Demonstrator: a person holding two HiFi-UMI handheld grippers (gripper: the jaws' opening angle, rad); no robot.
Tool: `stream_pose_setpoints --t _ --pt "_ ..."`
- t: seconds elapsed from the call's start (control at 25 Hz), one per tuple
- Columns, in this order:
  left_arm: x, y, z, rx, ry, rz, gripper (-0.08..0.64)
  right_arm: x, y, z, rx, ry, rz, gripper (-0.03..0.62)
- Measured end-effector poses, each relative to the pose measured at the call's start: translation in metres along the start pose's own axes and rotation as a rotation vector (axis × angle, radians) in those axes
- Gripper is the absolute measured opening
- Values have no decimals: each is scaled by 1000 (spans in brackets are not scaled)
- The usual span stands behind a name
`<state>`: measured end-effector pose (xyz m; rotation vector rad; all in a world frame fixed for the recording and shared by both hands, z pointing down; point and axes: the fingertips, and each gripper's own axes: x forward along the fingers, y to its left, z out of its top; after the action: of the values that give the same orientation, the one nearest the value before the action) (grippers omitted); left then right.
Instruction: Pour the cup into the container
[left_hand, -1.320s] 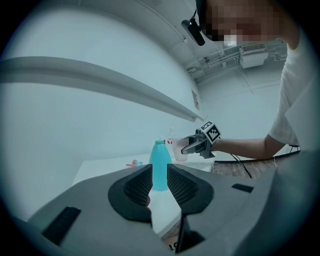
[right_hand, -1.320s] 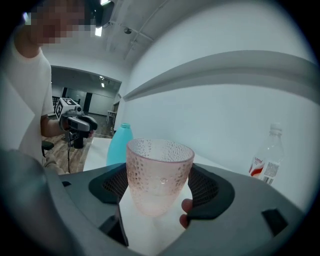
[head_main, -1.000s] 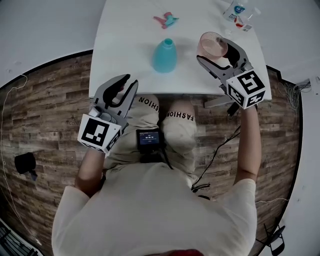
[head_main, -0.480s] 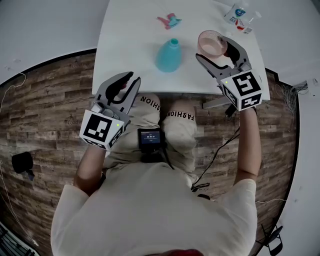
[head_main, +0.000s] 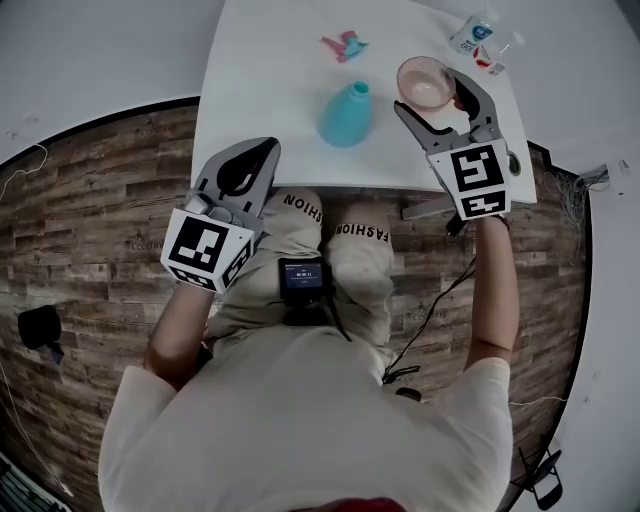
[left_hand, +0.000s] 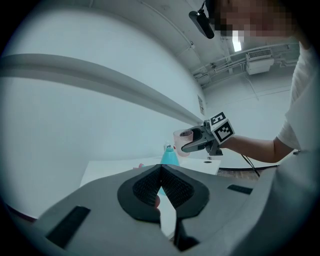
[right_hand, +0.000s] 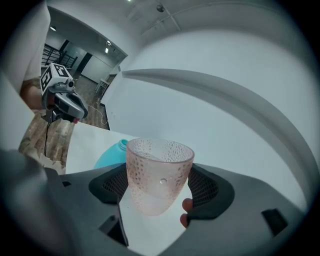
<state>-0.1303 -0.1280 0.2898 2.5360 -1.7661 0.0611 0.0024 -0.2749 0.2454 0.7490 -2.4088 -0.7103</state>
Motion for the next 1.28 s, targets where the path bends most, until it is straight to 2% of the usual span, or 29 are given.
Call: stream_pose_setpoints --t 0.52,1.28 --pt "1 8 -6 -13 50 -10 11 7 2 8 -129 58 -57 374" --pt "16 0 -7 -6 49 -43 11 17 1 5 -184 91 -82 373"
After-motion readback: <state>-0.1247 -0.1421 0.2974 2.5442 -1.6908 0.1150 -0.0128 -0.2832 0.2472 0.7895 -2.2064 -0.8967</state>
